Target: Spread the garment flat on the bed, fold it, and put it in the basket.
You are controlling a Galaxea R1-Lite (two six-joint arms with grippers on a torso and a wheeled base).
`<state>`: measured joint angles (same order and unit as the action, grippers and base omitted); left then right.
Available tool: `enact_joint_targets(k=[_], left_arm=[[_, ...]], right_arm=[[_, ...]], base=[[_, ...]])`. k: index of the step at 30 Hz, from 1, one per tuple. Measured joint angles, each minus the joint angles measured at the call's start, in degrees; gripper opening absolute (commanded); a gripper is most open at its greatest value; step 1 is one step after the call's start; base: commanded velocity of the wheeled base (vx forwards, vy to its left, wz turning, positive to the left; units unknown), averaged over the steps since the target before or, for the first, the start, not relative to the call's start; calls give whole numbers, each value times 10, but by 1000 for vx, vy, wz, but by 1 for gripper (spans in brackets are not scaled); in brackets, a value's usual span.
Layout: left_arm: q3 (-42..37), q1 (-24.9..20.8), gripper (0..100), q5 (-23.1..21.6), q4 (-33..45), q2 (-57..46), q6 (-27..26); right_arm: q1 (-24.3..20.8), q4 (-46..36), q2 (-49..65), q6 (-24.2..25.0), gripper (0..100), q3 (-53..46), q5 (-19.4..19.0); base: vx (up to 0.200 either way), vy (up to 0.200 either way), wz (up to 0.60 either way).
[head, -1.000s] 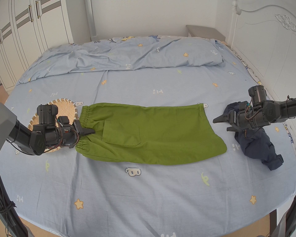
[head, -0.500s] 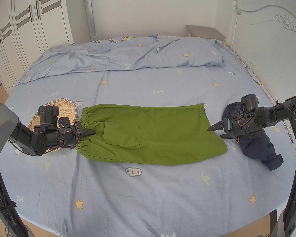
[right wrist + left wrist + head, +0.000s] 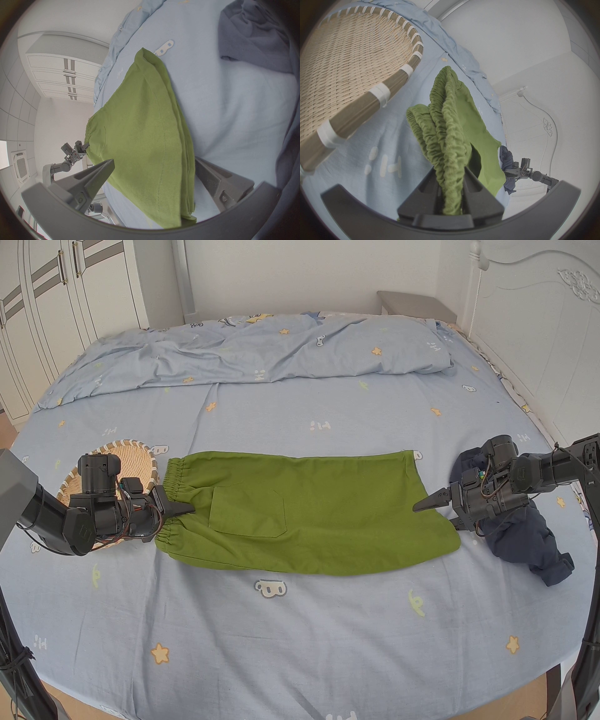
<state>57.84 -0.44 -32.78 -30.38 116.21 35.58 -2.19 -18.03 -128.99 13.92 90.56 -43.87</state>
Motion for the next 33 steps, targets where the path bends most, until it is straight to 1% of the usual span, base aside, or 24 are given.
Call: enact_joint_targets(k=[5, 6, 20, 28, 33], left_arm=[[0, 0, 0, 0, 0, 0, 0], [0, 0, 0, 0, 0, 0, 0], [1, 0, 0, 0, 0, 4, 0], [2, 0, 0, 0, 5, 10, 0], [-7, 1, 0, -1, 29, 7, 0]], right_arm=[[3, -2, -6, 2, 100, 10, -3], [4, -2, -8, 2, 0, 13, -4], [37, -29, -26, 8, 0, 49, -52], [40, -62, -19, 5, 0, 51, -56], [38, -105, 19, -9, 0, 29, -56]], base=[[0, 0, 0], [0, 0, 0], [0, 0, 0], [0, 0, 0], [0, 0, 0]])
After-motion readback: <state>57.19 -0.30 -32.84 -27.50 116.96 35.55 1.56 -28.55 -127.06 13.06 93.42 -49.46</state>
